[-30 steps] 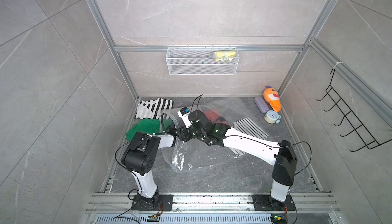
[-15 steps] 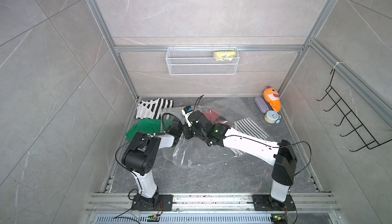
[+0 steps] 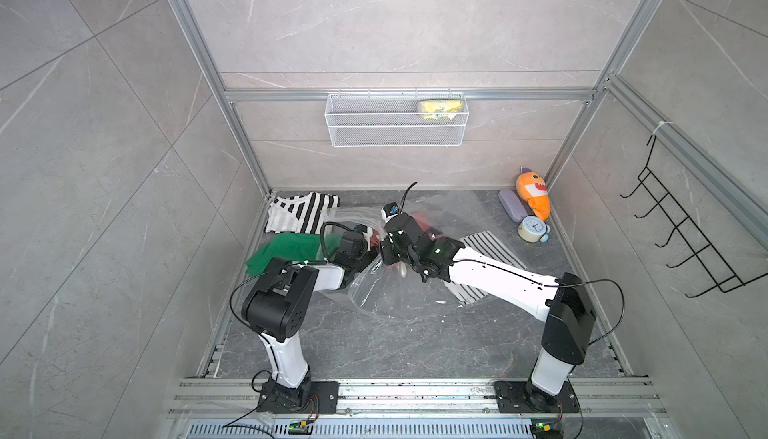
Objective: Take the tank top out of the vacuum bag
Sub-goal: Take out the tank top from the vacuum bag.
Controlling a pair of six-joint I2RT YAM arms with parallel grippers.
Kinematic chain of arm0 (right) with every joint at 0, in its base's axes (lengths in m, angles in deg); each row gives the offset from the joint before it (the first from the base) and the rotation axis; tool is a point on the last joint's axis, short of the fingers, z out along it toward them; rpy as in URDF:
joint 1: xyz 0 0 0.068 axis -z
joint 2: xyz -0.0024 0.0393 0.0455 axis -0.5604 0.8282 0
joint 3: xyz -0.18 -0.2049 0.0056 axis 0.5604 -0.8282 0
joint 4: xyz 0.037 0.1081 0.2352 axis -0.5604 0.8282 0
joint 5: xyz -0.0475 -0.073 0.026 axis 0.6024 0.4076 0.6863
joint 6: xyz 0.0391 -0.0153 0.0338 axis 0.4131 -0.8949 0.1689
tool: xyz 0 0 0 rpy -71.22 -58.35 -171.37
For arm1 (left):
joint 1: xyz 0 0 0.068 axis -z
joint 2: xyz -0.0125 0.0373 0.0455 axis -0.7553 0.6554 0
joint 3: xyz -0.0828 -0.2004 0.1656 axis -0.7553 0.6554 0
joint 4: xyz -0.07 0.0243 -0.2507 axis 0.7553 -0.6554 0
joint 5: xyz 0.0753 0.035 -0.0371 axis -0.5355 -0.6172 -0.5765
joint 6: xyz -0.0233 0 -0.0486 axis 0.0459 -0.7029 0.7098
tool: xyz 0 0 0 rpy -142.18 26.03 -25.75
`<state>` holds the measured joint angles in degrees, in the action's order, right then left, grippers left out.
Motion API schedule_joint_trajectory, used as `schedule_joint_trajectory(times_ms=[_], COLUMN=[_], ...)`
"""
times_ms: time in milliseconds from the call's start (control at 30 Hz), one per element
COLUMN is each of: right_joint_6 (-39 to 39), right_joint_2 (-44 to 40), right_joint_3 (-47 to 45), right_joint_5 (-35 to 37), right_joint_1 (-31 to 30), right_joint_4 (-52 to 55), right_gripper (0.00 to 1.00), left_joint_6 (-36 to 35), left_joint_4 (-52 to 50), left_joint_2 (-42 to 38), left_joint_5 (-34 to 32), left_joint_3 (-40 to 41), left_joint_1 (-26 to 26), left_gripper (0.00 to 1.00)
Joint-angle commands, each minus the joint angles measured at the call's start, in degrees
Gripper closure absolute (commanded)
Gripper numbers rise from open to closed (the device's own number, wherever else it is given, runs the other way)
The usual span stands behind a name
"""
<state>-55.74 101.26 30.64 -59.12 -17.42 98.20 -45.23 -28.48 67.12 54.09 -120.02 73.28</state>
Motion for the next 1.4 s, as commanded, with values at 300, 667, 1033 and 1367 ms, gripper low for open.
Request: schedule_joint_trajectory(times_ms=[300, 667, 1033, 1367], right_joint_6=[3.7, -0.9, -1.4, -4.2], right_joint_2=[-3.5, -4.0, -4.2, -3.2], right_joint_3=[-3.7, -4.4, -7.5, -8.9], right_joint_5=[4.9, -0.7, -0.1, -3.4], right_joint_1=[5.4, 6.0, 6.0, 6.0], right_joint_4=[3.4, 0.8, -0.8, -1.5], right_gripper=[1.0, 1.0, 1.0, 1.0], left_joint_6=[0.3, -0.3, 1.6, 0.8], left_joint_4=[4.1, -3.5, -10.3, -26.3], left_joint_2=[10.9, 1.2, -7.6, -19.9], left_joint_5=[3.8, 0.1, -2.5, -9.1], left_joint_3=[-13.8, -8.8, -3.0, 1.2], left_joint_1=[2.9, 2.8, 0.3, -2.0], left_gripper=[1.0, 1.0, 1.0, 1.0])
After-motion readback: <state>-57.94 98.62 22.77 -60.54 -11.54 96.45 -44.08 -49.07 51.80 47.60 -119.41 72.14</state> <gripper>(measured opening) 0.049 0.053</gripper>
